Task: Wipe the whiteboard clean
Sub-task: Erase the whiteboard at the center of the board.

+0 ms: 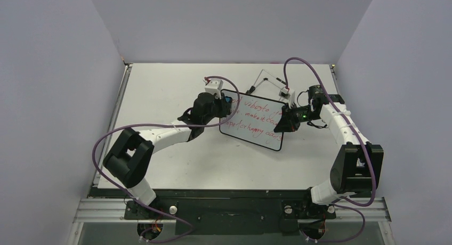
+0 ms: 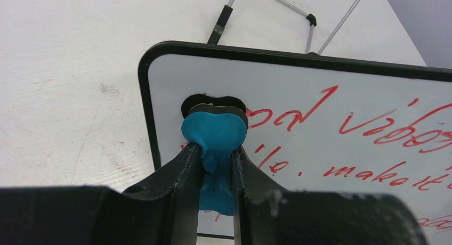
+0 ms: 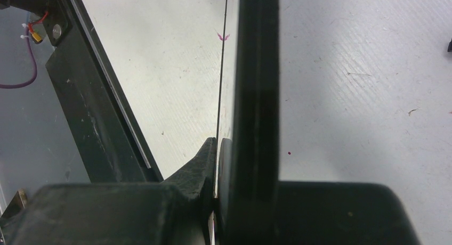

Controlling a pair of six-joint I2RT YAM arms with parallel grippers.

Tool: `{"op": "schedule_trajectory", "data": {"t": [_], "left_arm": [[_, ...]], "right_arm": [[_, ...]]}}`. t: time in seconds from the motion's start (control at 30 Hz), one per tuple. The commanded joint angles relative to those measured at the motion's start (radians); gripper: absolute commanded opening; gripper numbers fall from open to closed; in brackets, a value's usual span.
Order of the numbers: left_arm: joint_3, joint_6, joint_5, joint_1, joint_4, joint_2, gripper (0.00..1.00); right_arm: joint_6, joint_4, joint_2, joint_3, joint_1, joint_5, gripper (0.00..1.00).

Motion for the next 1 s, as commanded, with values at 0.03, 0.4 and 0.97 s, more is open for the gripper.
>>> {"op": "schedule_trajectory", "data": {"t": [0.03,0.4,0.97], "left_arm": [[0.033,0.019,0.031,-0.028,0.033,0.02,0.0],[-0.018,0.014,0.043,-0.016,0.057,0.034,0.0],[0.154,0.002,0.111,0.088,-0.019,0.068,0.0]], "right_arm": [[-0.092,-0.055,0.017,0.016,0.037,0.001,0.0],[-0.097,-0.06,0.014,0.019,0.036,0.0,0.0],[-0.102,-0.066,0.015,0.021,0.039,0.001,0.0]]}}
